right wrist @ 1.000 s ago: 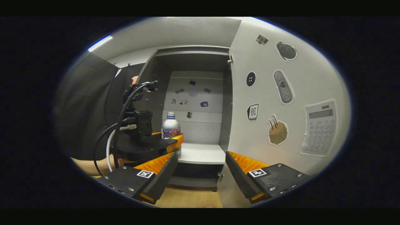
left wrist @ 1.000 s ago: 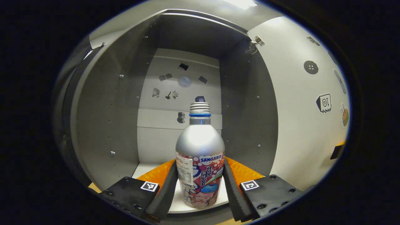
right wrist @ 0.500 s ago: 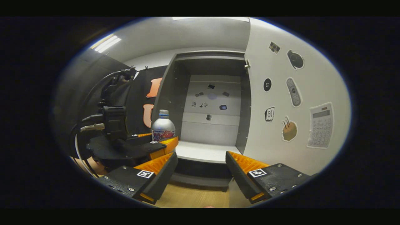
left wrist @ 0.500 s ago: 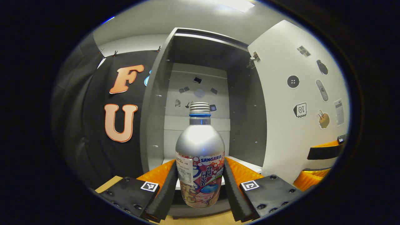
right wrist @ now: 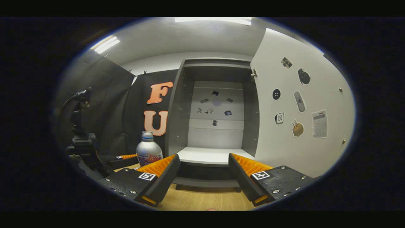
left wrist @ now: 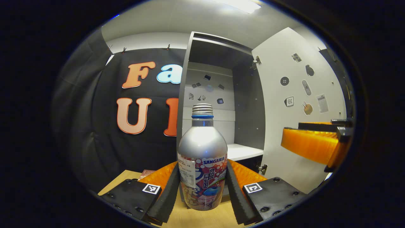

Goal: Open the cabinet door with the right hand, grasp the bottle in the cabinet with the left hand and place it on the coaster, then close the cabinet door with the right hand.

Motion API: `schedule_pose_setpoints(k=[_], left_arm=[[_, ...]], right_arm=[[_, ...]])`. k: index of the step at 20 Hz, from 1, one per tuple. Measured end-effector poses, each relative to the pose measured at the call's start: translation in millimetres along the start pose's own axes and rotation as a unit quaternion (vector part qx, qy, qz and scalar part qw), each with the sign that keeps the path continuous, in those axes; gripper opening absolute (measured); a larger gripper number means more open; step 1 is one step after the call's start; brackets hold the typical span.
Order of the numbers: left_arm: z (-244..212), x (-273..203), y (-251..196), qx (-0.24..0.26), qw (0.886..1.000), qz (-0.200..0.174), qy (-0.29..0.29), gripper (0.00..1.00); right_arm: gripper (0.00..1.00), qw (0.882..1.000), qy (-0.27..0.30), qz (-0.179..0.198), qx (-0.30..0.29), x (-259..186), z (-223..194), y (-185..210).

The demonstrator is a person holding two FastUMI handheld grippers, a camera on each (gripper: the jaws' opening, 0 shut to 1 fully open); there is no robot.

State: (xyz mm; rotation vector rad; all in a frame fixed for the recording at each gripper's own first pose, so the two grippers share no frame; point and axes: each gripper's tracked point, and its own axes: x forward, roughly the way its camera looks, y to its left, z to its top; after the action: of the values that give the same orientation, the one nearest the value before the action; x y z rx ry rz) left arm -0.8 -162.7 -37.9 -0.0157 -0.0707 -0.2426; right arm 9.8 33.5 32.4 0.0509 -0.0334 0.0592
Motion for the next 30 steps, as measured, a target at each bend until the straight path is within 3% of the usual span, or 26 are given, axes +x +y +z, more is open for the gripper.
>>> schedule_pose_setpoints(k=[4, 12, 25, 30], left_arm=[[-28, -35, 7, -0.003, 1.000, -0.024, 0.005, 0.82], [-88, -78, 16, 0.004, 1.000, -0.003, 0.009, 0.81], [-237, -97, 19, -0.014, 0.995, 0.024, 0.092, 0.81], [-263, -103, 22, -0.018, 0.993, 0.027, 0.117, 0.81]], right_arm=[[0.94, 0.999, 0.014, -0.028, -0.015, -24, -4, 16], [0.95, 0.999, 0.028, -0.020, -0.005, -61, -10, 34], [0.95, 0.994, 0.106, -0.034, -0.023, -81, -74, 22], [0.95, 0.990, 0.134, -0.034, 0.006, -78, -92, 23]])
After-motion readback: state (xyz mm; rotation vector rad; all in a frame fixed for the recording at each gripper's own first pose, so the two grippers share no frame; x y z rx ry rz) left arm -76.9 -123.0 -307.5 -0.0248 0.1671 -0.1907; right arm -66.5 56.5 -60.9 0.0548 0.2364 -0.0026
